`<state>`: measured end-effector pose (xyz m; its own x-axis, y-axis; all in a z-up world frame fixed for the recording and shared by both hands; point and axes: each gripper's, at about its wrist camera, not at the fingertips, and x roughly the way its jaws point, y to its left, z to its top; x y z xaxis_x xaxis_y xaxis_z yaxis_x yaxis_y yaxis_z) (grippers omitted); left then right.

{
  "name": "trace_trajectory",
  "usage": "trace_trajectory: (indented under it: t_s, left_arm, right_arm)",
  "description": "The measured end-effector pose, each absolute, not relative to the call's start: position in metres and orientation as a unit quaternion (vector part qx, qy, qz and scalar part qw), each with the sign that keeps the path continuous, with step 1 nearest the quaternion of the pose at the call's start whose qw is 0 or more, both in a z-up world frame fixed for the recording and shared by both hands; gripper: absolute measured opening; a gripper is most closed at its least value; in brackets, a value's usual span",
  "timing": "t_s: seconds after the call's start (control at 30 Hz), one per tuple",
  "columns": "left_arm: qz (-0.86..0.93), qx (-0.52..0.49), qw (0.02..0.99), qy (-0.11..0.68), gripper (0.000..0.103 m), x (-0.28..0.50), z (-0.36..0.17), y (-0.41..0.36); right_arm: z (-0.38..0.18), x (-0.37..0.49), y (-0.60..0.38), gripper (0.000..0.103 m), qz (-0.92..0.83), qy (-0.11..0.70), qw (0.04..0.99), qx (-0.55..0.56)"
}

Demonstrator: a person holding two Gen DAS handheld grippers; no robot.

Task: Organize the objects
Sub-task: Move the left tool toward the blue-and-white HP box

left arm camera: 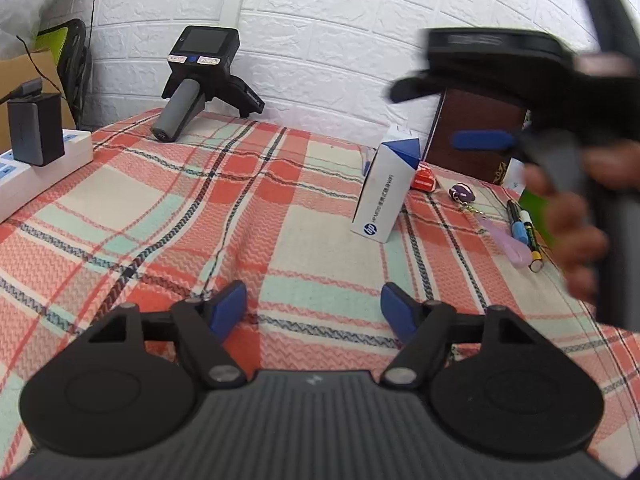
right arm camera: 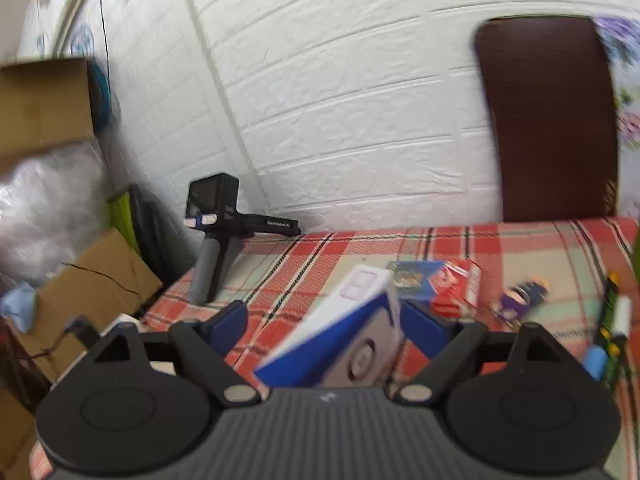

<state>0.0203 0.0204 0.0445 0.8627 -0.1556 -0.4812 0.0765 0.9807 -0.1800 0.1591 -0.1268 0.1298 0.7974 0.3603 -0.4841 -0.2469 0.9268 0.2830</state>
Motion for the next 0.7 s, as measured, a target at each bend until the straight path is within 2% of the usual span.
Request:
trace_trajectory:
  t_s: [0.07,0.1,0.13,0.27,0.37,0.43,0.5,0.7]
  left_arm:
    - [-0.065,-0.081,0.962,0.253,0.078,0.017,0.042,0.025]
    - [-0.067,-0.085,0.962,0.253,0.079,0.018,0.043,0.025]
    - [-0.069,-0.091,0.961,0.251,0.079,0.011,0.041,0.032]
    - [-0.074,-0.106,0.959,0.254,0.080,0.011,0.041,0.036]
    - [-0.095,-0.148,0.947,0.268,0.080,0.025,0.051,0.040]
    - [-0.113,-0.192,0.938,0.264,0.080,0.041,0.063,0.045]
    - [-0.129,-0.197,0.937,0.258,0.080,0.064,0.076,0.040]
    - [-0.175,-0.161,0.923,0.303,0.078,0.133,0.085,-0.001]
  right_arm:
    - [0.122,0.174,-0.115,0.082,0.124,0.303,0.941,0.081]
    - [0.118,0.176,-0.117,0.067,0.107,0.309,0.942,0.082]
    - [0.113,0.174,-0.125,0.063,0.100,0.309,0.941,0.096]
    - [0.096,0.141,-0.171,0.062,0.069,0.323,0.935,0.133]
    - [0.084,0.113,-0.198,0.067,0.074,0.330,0.930,0.140]
    - [0.082,0.095,-0.205,0.088,0.090,0.323,0.934,0.124]
    - [0.081,0.083,-0.200,0.089,0.108,0.323,0.937,0.080]
    - [0.069,0.093,-0.157,0.095,0.124,0.322,0.937,-0.049]
